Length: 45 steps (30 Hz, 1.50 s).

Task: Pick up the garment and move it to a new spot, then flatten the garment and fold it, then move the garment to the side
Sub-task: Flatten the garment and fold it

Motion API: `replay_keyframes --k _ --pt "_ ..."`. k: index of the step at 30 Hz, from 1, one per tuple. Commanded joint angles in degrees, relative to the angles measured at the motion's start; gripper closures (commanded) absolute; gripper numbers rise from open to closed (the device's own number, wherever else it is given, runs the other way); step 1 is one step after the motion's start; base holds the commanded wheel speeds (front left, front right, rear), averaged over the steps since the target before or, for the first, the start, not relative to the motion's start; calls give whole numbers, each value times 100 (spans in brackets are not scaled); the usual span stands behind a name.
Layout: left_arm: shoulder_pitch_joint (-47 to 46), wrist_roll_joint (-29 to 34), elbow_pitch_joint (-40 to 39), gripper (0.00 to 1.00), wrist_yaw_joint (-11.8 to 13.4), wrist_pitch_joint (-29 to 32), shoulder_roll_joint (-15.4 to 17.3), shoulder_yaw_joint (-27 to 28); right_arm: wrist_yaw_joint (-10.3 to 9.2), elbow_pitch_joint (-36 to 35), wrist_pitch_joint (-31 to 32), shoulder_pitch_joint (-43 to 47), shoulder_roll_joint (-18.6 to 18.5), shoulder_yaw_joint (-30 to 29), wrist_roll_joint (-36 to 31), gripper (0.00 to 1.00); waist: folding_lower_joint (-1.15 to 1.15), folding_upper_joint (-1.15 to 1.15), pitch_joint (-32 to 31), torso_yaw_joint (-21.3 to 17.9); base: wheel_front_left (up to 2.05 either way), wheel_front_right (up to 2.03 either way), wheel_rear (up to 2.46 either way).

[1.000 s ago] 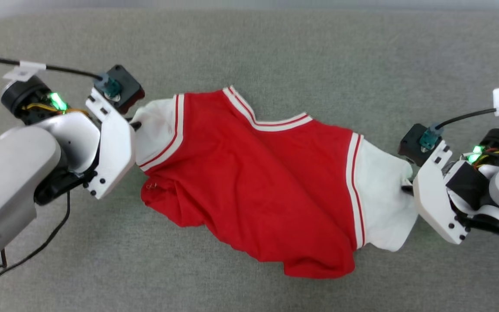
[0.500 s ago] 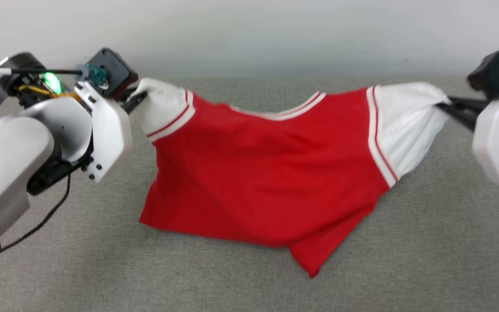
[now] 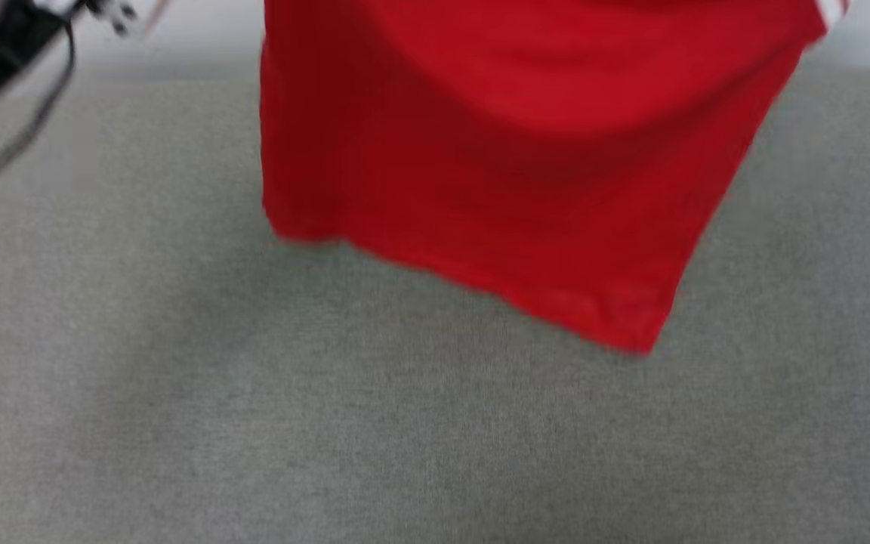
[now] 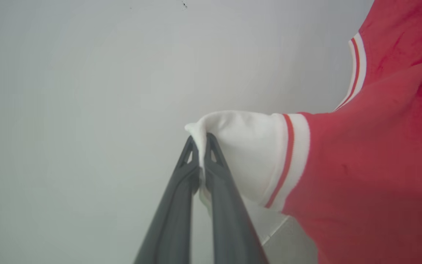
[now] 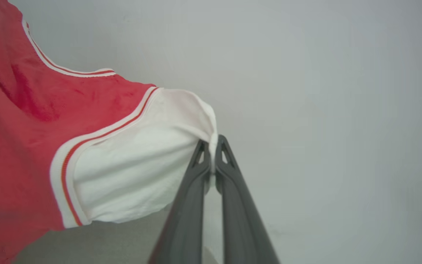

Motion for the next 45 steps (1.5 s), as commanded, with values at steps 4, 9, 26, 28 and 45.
replay_keyframes --k 4,9,26,28,45 --pt "-929 361 504 100 10 -389 -264 240 -8 444 -175 -1159 324 -189 -507 100 0 0 813 -81 0 0 0" --pt "-1800 585 1040 100 -7 -752 -521 464 -8 1024 -407 -2241 676 -274 -883 100 0 0 1274 -49 0 0 0" --pt "-2469 523 2776 100 -340 -1602 -1002 495 -8 2794 -1503 -3268 1364 263 -1022 100 0 0 2109 4 0 0 0" --pt "-2307 475 2944 100 -367 -1733 -1026 430 -8 2920 -1657 -3088 1407 378 -925 100 0 0 2133 3 0 0 0" --pt "1215 -277 2595 100 -158 -2422 -897 218 -8 2617 -2908 170 1435 1329 207 100 0 0 1278 -76 0 0 0"
